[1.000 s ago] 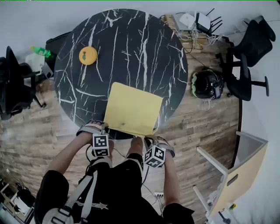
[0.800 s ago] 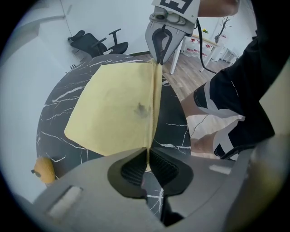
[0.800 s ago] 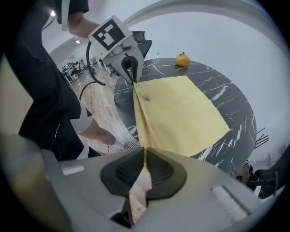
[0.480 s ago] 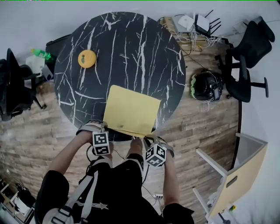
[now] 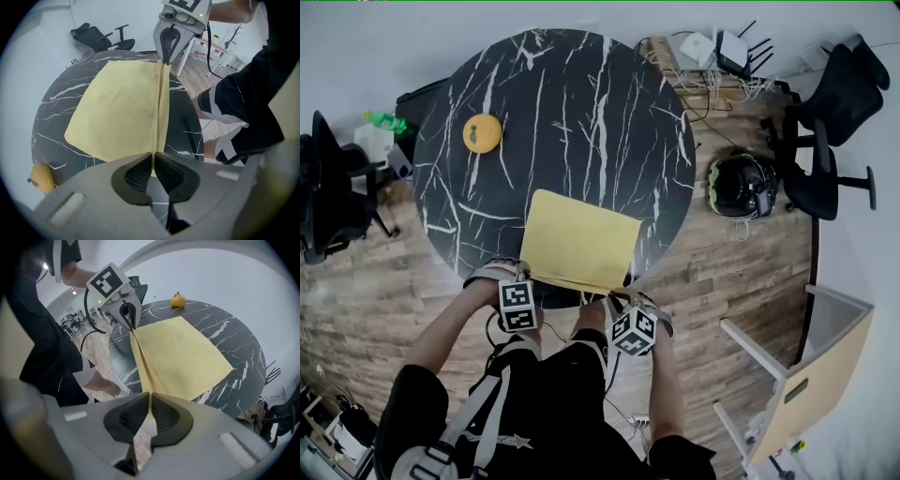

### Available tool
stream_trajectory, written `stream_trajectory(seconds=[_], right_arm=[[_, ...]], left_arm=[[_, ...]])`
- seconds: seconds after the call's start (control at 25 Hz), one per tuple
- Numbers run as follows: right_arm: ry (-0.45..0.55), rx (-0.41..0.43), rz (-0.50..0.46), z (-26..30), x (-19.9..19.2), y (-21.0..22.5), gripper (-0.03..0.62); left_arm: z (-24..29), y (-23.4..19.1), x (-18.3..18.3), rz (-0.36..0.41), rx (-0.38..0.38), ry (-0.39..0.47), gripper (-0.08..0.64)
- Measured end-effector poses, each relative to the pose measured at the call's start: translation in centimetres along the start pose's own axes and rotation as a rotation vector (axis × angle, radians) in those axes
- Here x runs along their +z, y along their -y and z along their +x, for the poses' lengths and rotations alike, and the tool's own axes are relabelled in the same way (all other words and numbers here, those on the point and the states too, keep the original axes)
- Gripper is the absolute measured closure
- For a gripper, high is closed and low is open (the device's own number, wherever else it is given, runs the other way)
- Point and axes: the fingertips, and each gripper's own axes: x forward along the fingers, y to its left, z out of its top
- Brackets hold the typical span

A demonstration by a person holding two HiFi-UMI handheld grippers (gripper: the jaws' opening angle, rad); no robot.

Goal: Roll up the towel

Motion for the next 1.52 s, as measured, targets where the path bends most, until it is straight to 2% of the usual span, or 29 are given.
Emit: stream_trajectory(seconds=[0.4, 0.72, 0.84, 0.96, 1.08, 1.28, 1.52], right_arm=[[-0.009, -0.004, 0.027, 0.9, -0.3, 1.1, 0.568], [-0.009, -0.005, 0.030, 1.2, -0.3, 1.0, 0.562], [-0.009, -0.046, 0.016, 1.1, -0.3, 1.2, 0.557], [0.003, -0.116, -0.009, 0.8, -0.2, 1.5, 0.505], [0.029, -0.165, -0.019, -0.1, 0.3, 1.7, 0.468], [0.060, -0.227, -0.047, -1.8, 1.0, 1.4, 0.462], [0.082, -0.239, -0.076, -2.1, 1.4, -0.6, 0.463]], left_arm=[[0.5, -1.1, 0.2, -0.039, -0.011, 0.010, 0.523], [0.5, -1.5, 0.2, -0.037, 0.043, 0.028, 0.500], [0.1, -2.3, 0.1, -0.054, 0.112, 0.040, 0.426], [-0.4, -3.1, -0.2, -0.087, 0.160, 0.054, 0.377], [-1.3, -3.3, -0.2, -0.086, 0.198, 0.066, 0.377], [-3.0, -2.7, 0.0, -0.068, 0.235, 0.086, 0.376], [-3.5, -0.6, 1.0, -0.050, 0.239, 0.120, 0.377]])
